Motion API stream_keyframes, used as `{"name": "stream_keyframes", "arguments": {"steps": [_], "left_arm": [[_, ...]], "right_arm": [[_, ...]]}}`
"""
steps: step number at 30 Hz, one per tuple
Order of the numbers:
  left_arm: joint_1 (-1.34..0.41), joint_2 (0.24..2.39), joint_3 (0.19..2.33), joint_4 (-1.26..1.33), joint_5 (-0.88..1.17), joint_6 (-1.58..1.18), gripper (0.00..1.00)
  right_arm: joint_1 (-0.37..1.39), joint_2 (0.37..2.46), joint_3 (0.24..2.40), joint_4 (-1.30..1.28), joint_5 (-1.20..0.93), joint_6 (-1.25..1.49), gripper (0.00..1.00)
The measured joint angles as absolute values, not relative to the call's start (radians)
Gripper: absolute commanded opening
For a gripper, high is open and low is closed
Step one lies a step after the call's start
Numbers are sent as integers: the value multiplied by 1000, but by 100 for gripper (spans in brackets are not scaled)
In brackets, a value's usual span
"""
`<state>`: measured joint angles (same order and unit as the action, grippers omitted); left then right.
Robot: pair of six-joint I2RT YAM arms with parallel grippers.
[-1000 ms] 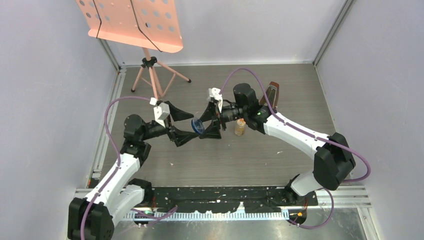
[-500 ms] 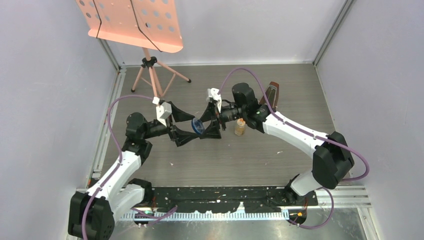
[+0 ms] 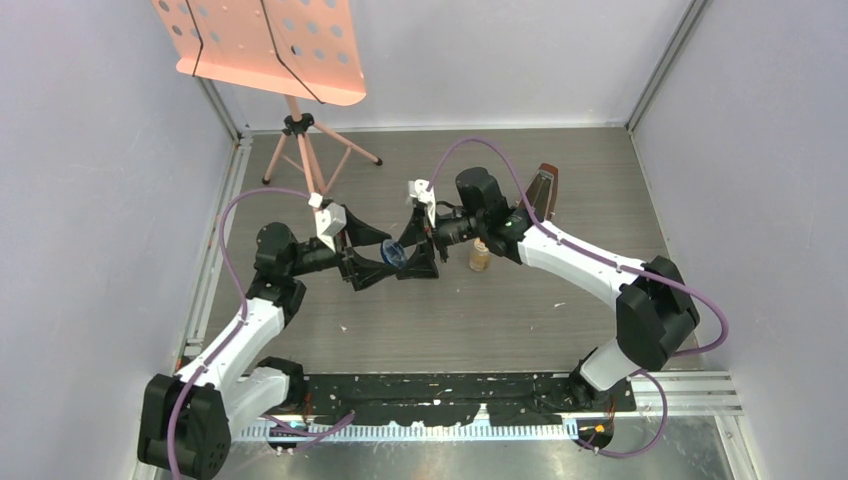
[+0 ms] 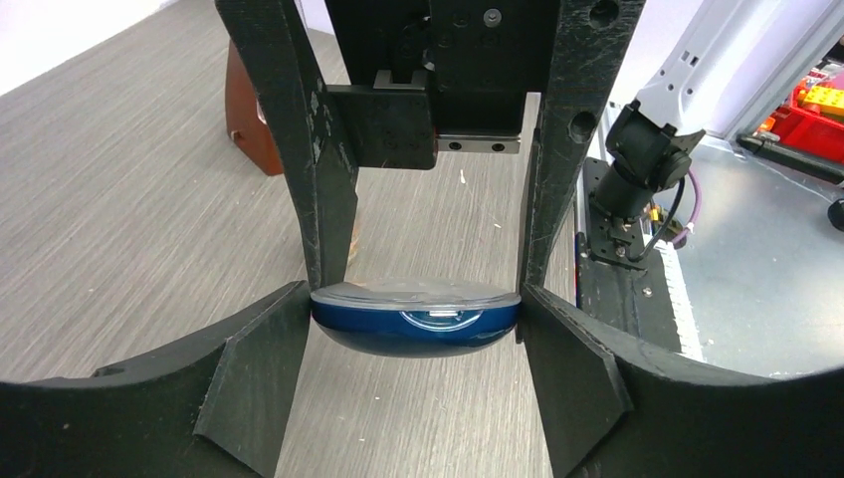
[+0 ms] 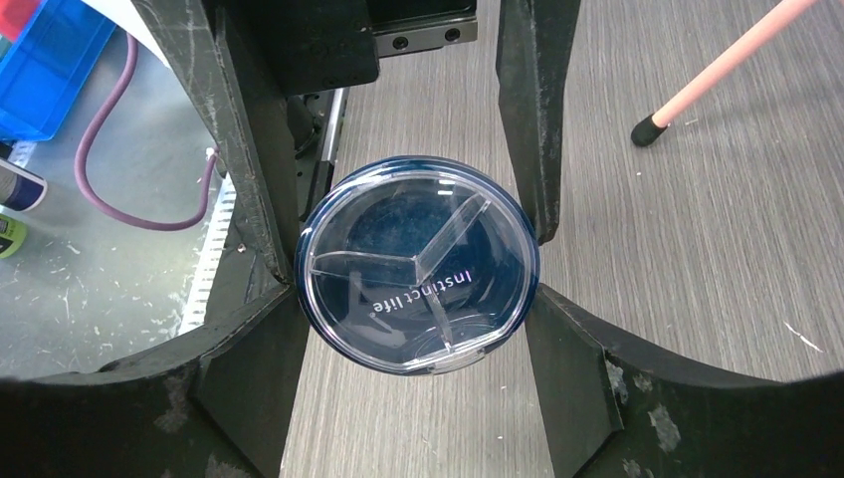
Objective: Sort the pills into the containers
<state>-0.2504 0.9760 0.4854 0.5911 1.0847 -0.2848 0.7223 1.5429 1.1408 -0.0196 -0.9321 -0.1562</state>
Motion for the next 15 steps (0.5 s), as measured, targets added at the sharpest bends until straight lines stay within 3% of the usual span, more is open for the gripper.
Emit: {"name": "stream_keyframes", "arguments": {"steps": [15], "left_arm": [[-237, 915, 497, 354, 1096, -105, 81]], "right_arm": [[728, 1559, 1141, -31, -930, -163, 68]]}}
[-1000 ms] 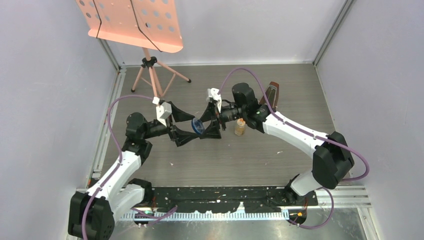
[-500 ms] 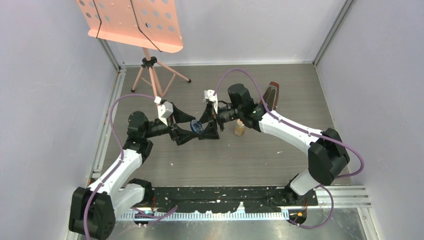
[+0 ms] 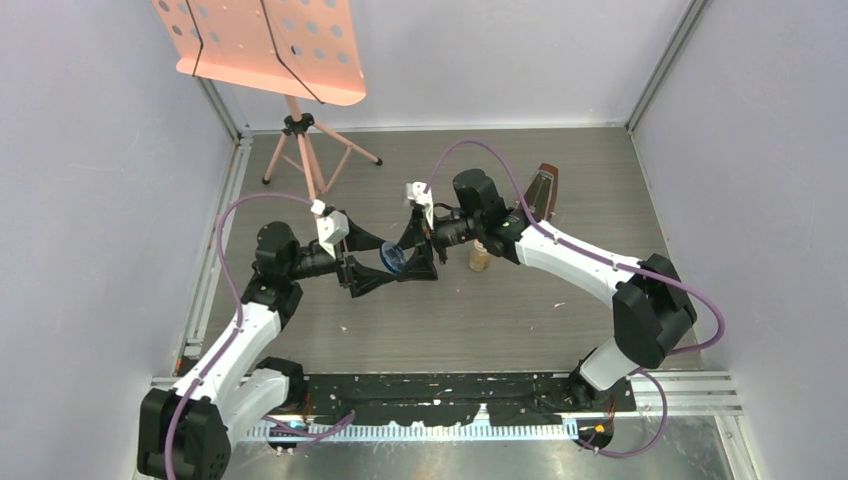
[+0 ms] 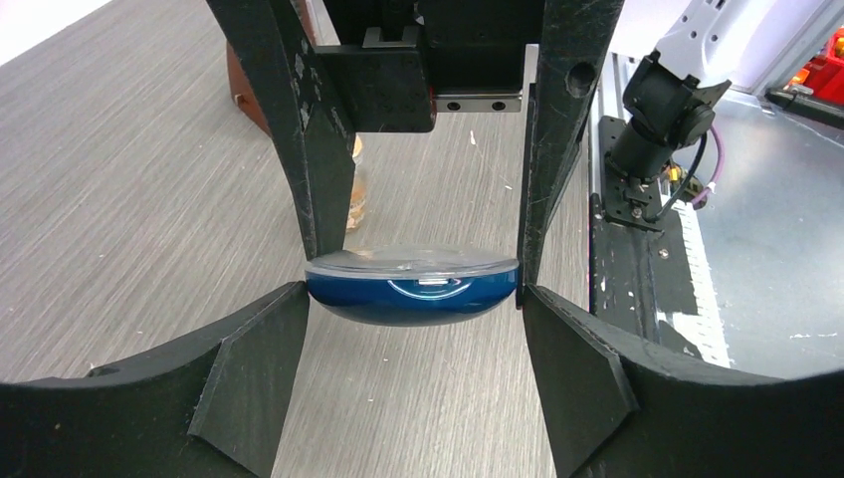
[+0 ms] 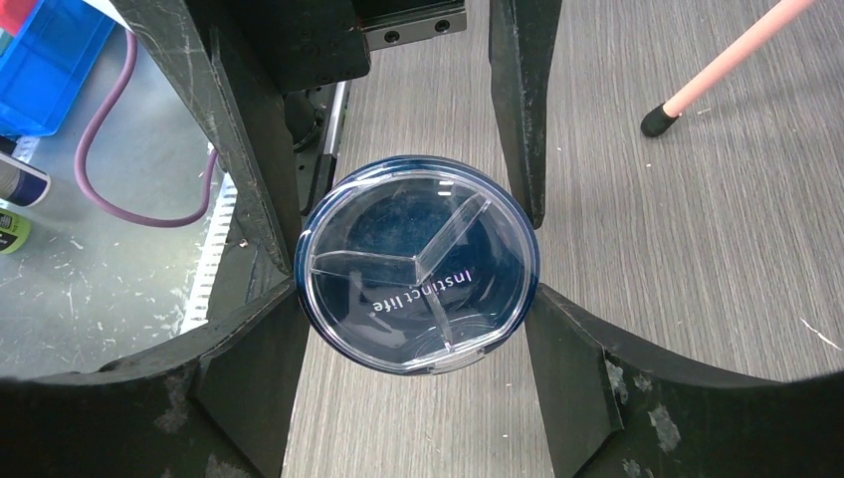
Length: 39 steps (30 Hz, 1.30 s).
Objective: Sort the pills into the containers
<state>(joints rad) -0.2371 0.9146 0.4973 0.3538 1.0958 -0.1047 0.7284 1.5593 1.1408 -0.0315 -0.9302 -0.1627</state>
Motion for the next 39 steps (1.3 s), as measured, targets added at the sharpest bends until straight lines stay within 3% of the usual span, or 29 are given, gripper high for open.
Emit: {"name": "stream_keyframes", "arguments": {"steps": [16, 20, 26, 29, 36, 38, 39], "left_arm": [[-234, 976, 495, 498, 1126, -233, 83], [-234, 976, 495, 483, 1127, -224, 72], [-233, 969, 496, 440, 1126, -181, 41], [-233, 969, 496, 424, 1126, -168, 29], [-233, 968, 501, 376, 1111, -110, 18], [-233, 966, 501, 361, 1090, -84, 18], [-233, 967, 501, 355, 1076, -72, 18]], "right_arm": [[728, 1560, 1141, -23, -937, -168, 68], [729, 1560, 1141, -25, -936, -173, 68], [731, 1565, 1141, -33, -936, -181, 69], [732, 1570, 1141, -33, -934, -181, 76], [734, 1572, 1141, -46, -898, -184, 91], [734, 1572, 1139, -51, -872, -182, 100], [734, 1572, 1135, -46, -857, -180, 97]]}}
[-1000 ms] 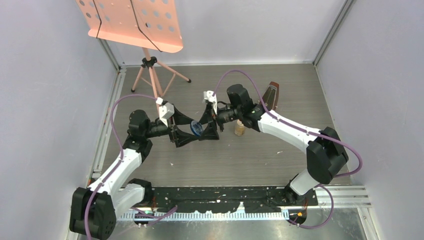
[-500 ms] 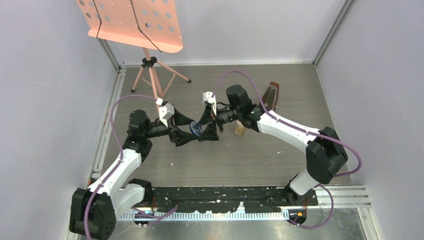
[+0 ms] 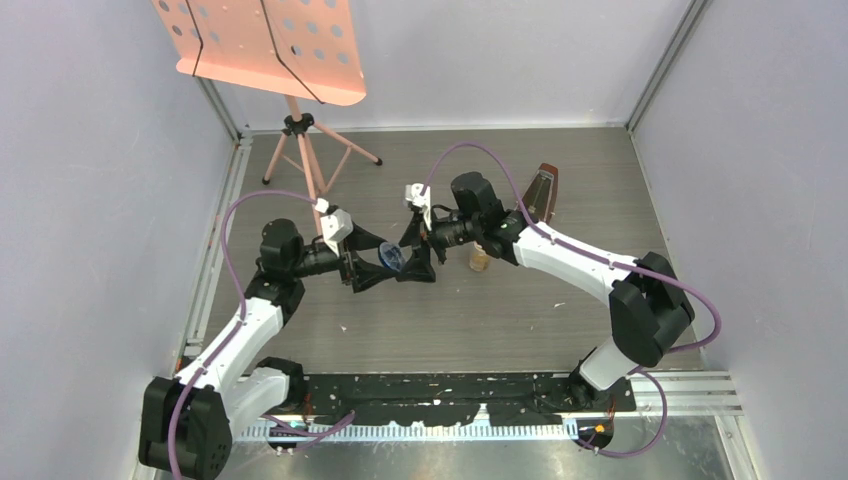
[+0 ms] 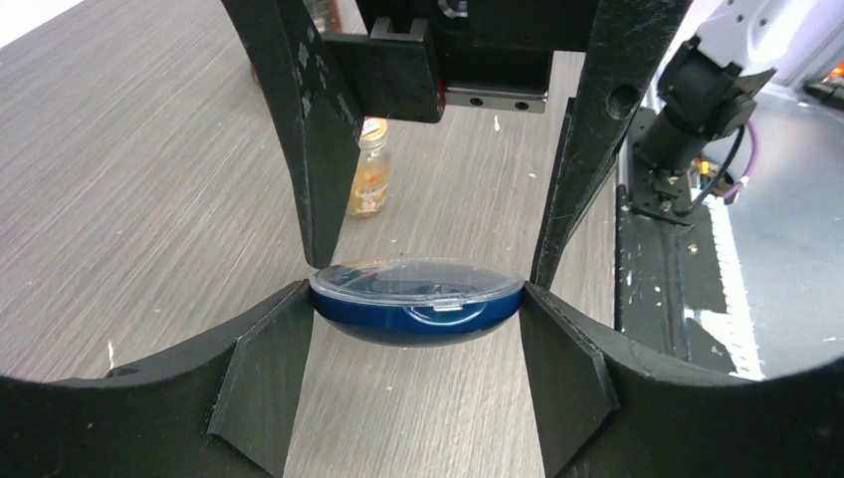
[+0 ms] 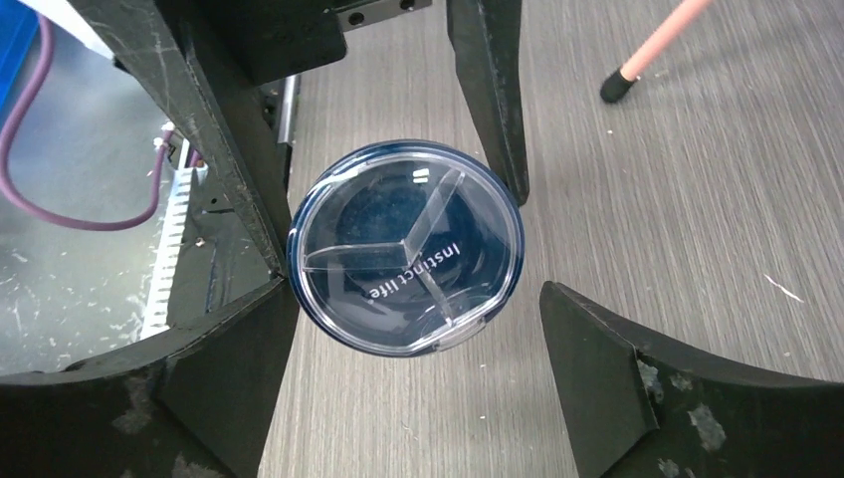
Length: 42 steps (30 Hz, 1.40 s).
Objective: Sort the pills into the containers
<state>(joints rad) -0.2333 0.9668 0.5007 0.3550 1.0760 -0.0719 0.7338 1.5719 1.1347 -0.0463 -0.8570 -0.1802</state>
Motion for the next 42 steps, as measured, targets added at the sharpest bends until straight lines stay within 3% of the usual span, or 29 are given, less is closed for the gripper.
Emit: {"name": "stream_keyframes", "arguments": {"steps": [9, 12, 16, 20, 30, 42], "left_arm": [[-237, 1005, 480, 324, 967, 4, 18], [-249, 1010, 467, 321, 931, 25, 18], [-287, 1010, 442, 317, 873, 61, 19], [-324, 1012, 423, 315, 815, 89, 19], [-534, 1034, 369, 387, 583, 104, 18], [-701, 1152, 239, 586, 323, 56, 16]], "right_arm": [[734, 1571, 1040, 38, -781, -147, 96], [734, 1560, 1010, 50, -773, -126, 99], [733, 1515, 989, 52, -796, -54, 91], [733, 1468, 990, 56, -799, 49, 90], [811, 1447, 1017, -59, -404, 178, 75], [870, 1444, 905, -100, -173, 212, 75]]}}
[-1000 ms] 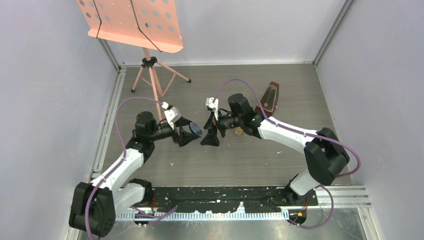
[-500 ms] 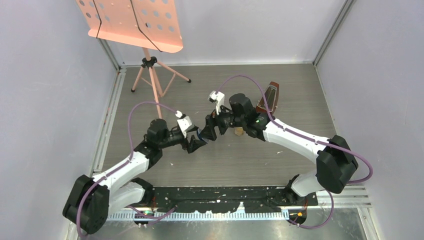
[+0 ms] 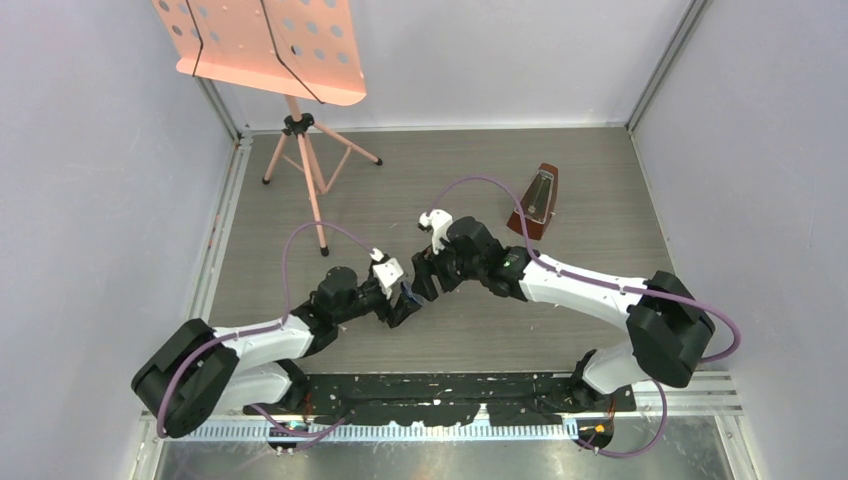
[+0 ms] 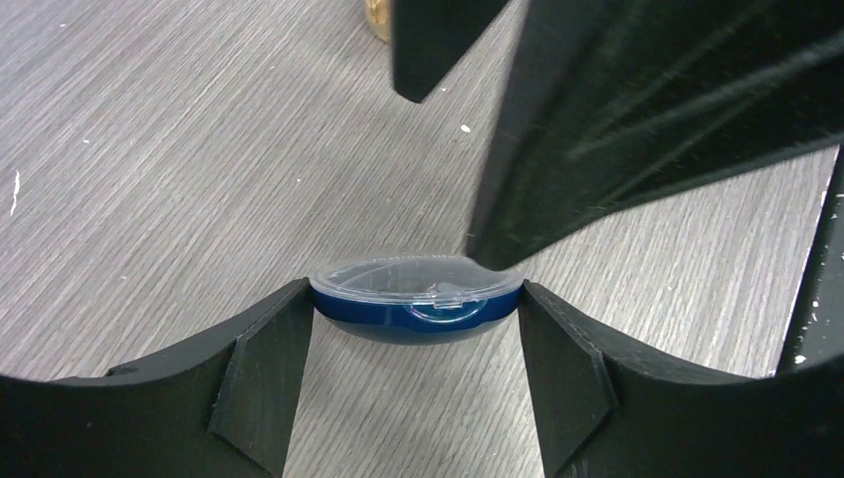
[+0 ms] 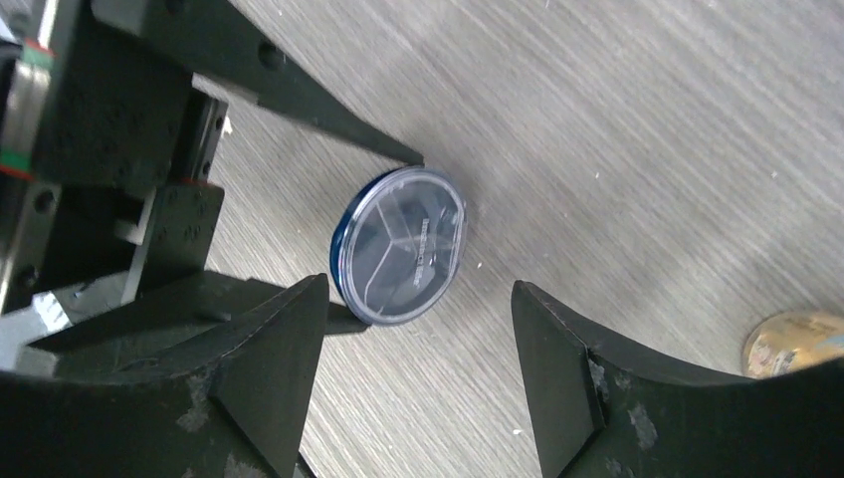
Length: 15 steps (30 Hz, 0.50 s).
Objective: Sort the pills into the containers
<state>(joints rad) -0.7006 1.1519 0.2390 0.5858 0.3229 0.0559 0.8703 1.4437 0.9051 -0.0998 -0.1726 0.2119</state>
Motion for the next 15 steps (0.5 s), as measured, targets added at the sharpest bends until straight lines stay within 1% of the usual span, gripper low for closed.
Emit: {"name": "stream_keyframes", "arguments": {"steps": [10, 15], "left_arm": [[-706, 1230, 192, 755, 333, 65, 17], [-707, 1248, 191, 775, 369, 94, 18]], "right_arm": [[881, 1436, 839, -56, -215, 209, 76], [881, 1457, 845, -9, -242, 216, 73]]}}
